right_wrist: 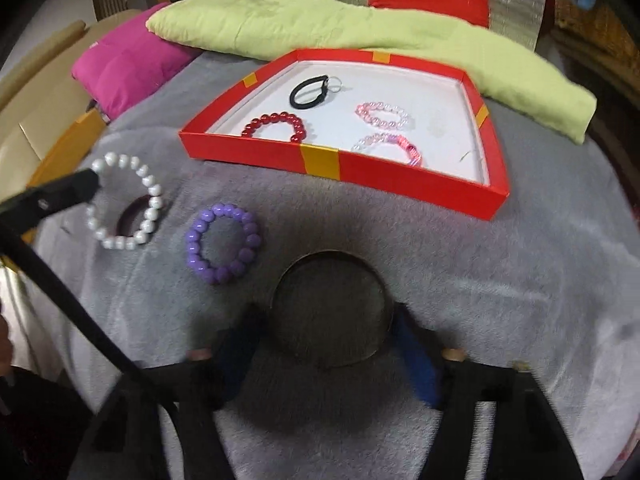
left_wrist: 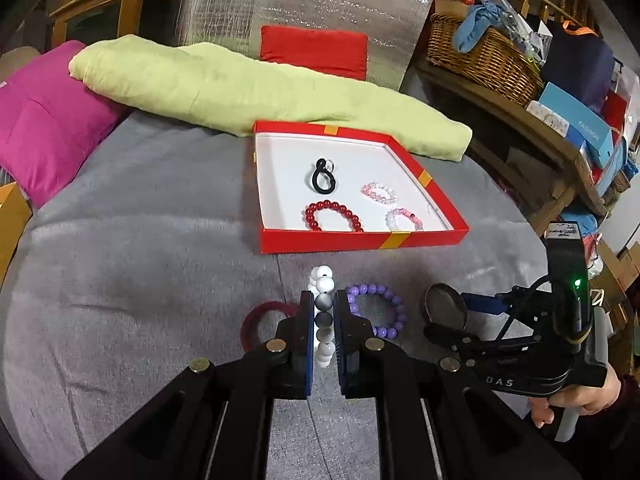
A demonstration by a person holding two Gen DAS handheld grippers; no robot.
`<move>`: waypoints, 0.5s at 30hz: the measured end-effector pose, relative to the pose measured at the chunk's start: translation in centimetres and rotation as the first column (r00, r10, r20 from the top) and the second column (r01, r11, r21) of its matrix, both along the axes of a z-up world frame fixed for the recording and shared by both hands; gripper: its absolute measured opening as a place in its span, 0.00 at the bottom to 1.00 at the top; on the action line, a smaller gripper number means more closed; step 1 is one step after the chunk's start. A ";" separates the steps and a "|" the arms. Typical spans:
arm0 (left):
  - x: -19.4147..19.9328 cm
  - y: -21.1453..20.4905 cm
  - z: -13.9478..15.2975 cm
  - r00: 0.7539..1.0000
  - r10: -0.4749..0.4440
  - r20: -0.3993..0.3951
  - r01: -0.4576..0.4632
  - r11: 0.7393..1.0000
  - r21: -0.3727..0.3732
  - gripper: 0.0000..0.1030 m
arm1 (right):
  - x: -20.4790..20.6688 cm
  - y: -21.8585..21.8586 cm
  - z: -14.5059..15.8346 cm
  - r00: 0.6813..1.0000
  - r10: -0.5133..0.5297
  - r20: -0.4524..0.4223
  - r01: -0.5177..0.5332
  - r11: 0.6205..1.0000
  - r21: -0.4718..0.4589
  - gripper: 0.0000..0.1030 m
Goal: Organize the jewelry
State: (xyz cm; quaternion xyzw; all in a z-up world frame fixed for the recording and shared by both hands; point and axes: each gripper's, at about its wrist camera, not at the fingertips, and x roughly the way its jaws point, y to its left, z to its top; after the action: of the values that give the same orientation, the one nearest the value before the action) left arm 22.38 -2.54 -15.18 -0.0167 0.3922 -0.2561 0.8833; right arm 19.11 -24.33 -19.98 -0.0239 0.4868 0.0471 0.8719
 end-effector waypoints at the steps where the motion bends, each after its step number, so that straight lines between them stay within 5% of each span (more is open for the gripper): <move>1: 0.0 0.0 0.1 1.000 0.001 0.003 -0.001 1.000 -0.003 0.09 | -0.1 0.0 0.1 1.000 0.000 0.004 0.000 1.000 0.000 0.62; 7: 0.0 0.1 0.7 1.000 0.002 0.028 -0.001 1.000 -0.023 0.09 | -0.3 -0.8 1.1 0.999 -0.012 0.035 0.011 0.999 0.038 0.61; 15: 0.0 -0.5 1.5 0.996 0.028 0.090 -0.027 1.000 -0.012 0.09 | -0.9 -2.7 4.0 0.992 -0.056 0.109 0.031 0.975 0.218 0.62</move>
State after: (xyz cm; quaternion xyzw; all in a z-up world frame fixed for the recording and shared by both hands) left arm 22.37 -3.04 -13.64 -0.0151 0.3503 -0.2466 0.9035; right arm 18.20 -27.06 -15.93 0.0788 0.4284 0.0792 0.8967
